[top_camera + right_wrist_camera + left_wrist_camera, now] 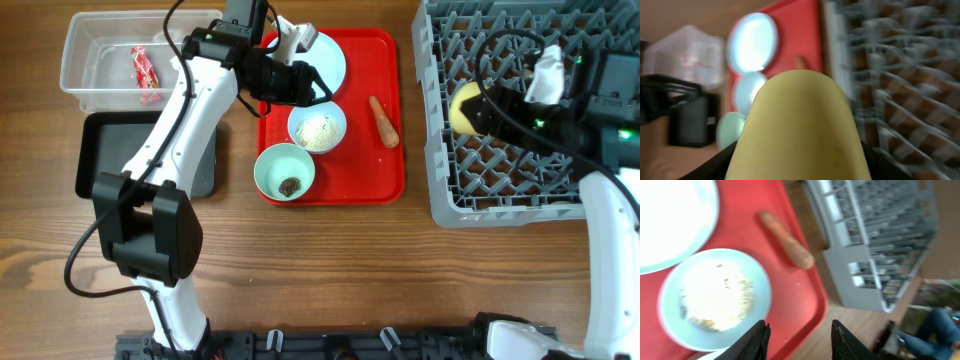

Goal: Sort waste into correct bins and load items into the dishwasher rack
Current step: 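Lower the yellow cup into the dish rack with the right gripper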

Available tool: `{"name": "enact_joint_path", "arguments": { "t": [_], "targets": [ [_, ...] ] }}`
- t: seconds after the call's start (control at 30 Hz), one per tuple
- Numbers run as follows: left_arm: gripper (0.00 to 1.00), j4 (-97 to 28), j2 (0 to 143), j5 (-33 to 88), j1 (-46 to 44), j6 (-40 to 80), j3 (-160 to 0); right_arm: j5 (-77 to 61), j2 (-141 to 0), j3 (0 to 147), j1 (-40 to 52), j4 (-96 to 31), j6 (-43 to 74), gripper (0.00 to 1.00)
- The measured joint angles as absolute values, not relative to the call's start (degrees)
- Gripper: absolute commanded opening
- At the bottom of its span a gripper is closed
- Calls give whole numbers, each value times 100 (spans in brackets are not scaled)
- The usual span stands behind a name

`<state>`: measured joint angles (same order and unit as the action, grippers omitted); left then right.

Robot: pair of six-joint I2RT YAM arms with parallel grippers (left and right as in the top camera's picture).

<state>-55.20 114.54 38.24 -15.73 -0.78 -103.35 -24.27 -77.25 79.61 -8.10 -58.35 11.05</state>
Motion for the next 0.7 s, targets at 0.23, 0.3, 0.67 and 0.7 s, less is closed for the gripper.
{"name": "enact_joint_path", "arguments": {
  "t": [0.23,0.3,0.67,0.7],
  "targets": [
    [42,-5520,11454,3341,-1573,-78,-10335,-1081,-7985,8075,-585,-7140,1243,59],
    [42,-5520,11454,3271,-1573,-80,-10335,-864,-8252,8073,-521,-7314,1262,59],
    [43,-5660,11454,2738,-1573,-80,-10335,-244,-9511,8071,-425,-7583,1321,60],
    [44,-5662,11454,2687,-1573,-80,-10335,-224,-9574,8068,-425,-7581,1321,60]
  ]
}}
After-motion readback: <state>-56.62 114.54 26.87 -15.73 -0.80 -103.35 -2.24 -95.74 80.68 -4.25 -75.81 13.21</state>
